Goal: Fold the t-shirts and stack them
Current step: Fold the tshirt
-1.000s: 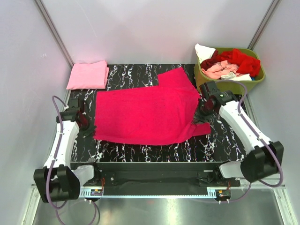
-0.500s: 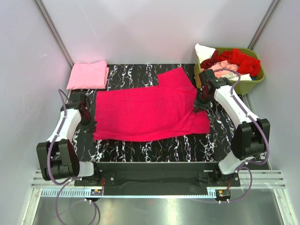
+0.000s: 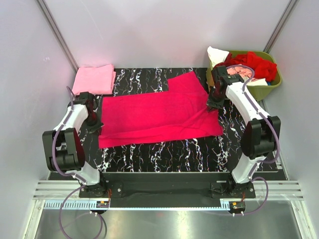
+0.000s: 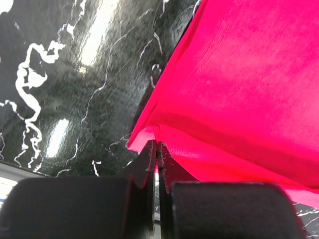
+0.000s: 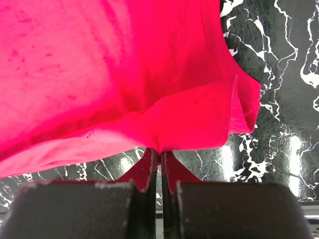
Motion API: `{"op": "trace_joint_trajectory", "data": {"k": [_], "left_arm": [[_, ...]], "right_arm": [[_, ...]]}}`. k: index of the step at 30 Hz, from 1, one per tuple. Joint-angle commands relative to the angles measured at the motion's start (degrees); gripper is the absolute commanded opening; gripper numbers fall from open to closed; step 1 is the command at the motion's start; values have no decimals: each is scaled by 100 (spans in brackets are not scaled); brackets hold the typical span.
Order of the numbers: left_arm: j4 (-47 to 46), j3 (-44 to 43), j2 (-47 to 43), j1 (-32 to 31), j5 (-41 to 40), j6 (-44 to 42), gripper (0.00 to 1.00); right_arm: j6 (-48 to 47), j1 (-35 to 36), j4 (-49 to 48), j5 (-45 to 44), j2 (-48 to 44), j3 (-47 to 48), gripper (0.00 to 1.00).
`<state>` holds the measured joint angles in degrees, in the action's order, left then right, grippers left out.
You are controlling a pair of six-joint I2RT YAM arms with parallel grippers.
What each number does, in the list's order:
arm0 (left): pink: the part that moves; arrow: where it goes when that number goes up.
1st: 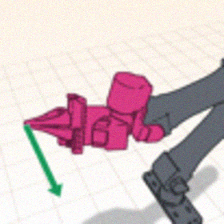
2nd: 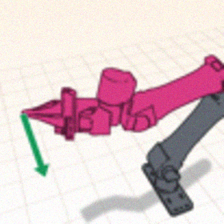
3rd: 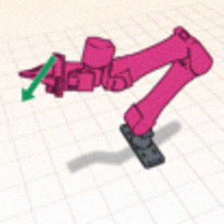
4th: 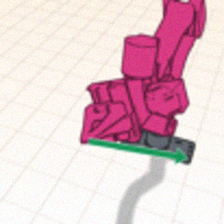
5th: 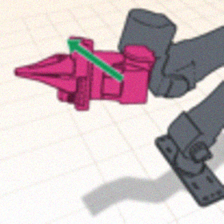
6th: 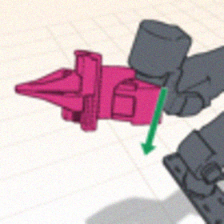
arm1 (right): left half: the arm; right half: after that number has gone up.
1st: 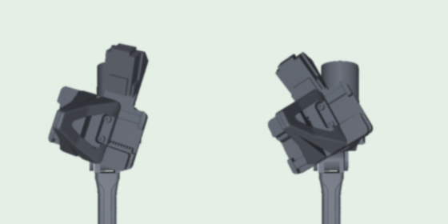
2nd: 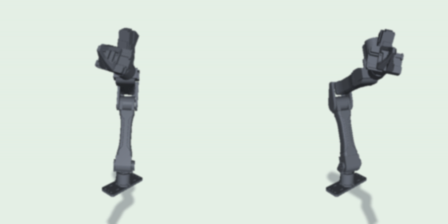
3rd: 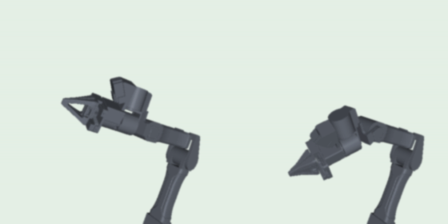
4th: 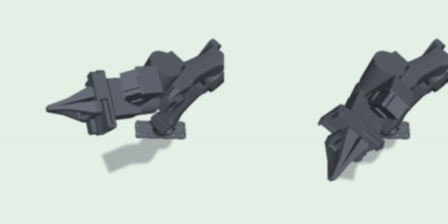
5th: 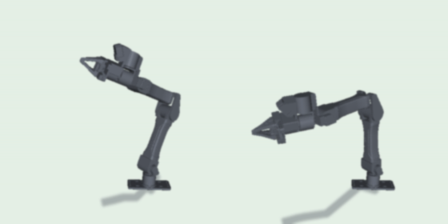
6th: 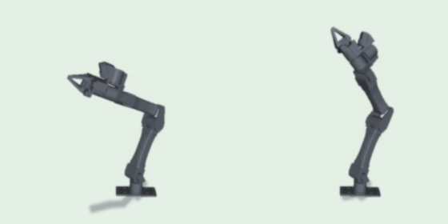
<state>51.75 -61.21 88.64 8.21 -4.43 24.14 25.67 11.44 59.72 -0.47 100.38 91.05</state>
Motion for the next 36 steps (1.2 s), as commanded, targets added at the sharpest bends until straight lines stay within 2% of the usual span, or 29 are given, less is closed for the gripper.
{"op": "trace_joint_trajectory", "data": {"k": [1, 11, 23, 26, 27, 28, 29, 30, 31, 34, 36], "left_arm": [[-174, -312, 232, 32, -67, -85, 2], [-261, -550, 760, 32, -67, -129, 3], [-297, -769, 1138, 23, -129, -156, 12], [-148, -1005, 1234, 23, -120, -147, 27], [-95, -1094, 1235, 23, -172, -129, 41], [-51, -1173, 1200, 32, -190, -103, 46], [19, -1296, 1147, 23, -208, -59, 52], [55, -1332, 955, 23, -234, -15, 63], [72, -1323, 832, 23, -234, 29, 66], [99, -1088, 313, 23, -199, 213, 74], [64, -833, -117, 32, -7, 380, 75]], "right_arm": [[-62, -63, -5, -103, 227, 317, 0], [-36, -63, 39, -340, 658, 765, 0], [-80, -72, 66, -419, 1404, 1450, 0], [-71, -89, 258, -454, 1755, 1915, 0], [-54, -98, 363, -611, 1862, 2274, 0], [-36, -107, 452, -699, 1976, 2486, 5], [-53, -125, 600, -770, 2186, 2688, 16], [-97, -125, 671, -779, 2292, 3082, 52], [-141, -133, 742, -770, 2389, 3286, 66], [-229, -133, 901, -919, 2417, 3482, 84], [-177, -177, 621, -964, 1944, 2836, 89]]}}
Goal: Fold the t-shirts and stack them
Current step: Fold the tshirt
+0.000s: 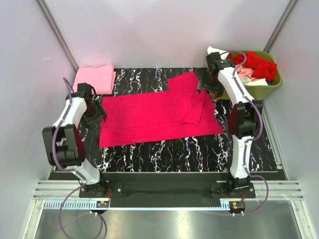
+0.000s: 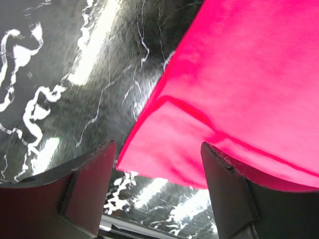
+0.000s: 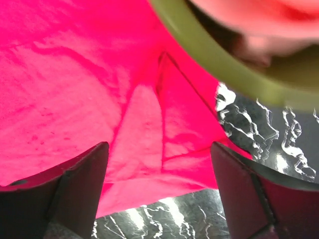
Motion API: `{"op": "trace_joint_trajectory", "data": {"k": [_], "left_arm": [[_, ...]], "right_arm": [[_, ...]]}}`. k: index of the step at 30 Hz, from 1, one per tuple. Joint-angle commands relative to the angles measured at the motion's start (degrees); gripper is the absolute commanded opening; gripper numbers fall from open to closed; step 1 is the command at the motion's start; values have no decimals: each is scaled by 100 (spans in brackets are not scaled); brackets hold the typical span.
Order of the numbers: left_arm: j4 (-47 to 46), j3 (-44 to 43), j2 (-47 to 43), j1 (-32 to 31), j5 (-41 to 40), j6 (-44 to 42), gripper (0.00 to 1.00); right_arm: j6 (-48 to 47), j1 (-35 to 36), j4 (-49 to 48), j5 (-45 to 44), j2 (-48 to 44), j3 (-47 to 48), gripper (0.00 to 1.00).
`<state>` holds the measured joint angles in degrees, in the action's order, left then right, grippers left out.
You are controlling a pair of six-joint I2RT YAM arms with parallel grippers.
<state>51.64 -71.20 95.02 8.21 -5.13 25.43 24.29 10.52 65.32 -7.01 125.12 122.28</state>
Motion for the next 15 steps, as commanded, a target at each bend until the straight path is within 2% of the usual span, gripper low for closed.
{"op": "trace_joint_trajectory", "data": {"k": [1, 3, 4, 6, 7, 8, 11, 15], "left_arm": [[14, 498, -905, 32, 151, 408, 75], [-223, 904, -1406, 41, 414, 646, 75], [-424, 1298, -1582, 49, 477, 882, 74], [-741, 1860, -2117, 49, 827, 1208, 73], [-847, 2021, -2119, 49, 829, 1288, 73], [-953, 2161, -2259, 49, 864, 1350, 72], [-1243, 2575, -2321, 76, 1056, 1456, 70], [-1481, 2962, -2479, 85, 891, 1614, 69]], "right_arm": [[-4, -129, -279, -258, -1002, -606, 91], [223, -305, -580, -56, -1523, -1668, 91], [329, -375, -947, 249, -2065, -2081, 92], [794, -725, -1501, 855, -2856, -3799, 92], [796, -727, -1687, 1050, -3070, -3808, 92], [970, -927, -1854, 1252, -3247, -4565, 91], [1086, -1200, -2312, 1736, -3643, -5562, 85], [1060, -1360, -2611, 2010, -3662, -6171, 82]]}}
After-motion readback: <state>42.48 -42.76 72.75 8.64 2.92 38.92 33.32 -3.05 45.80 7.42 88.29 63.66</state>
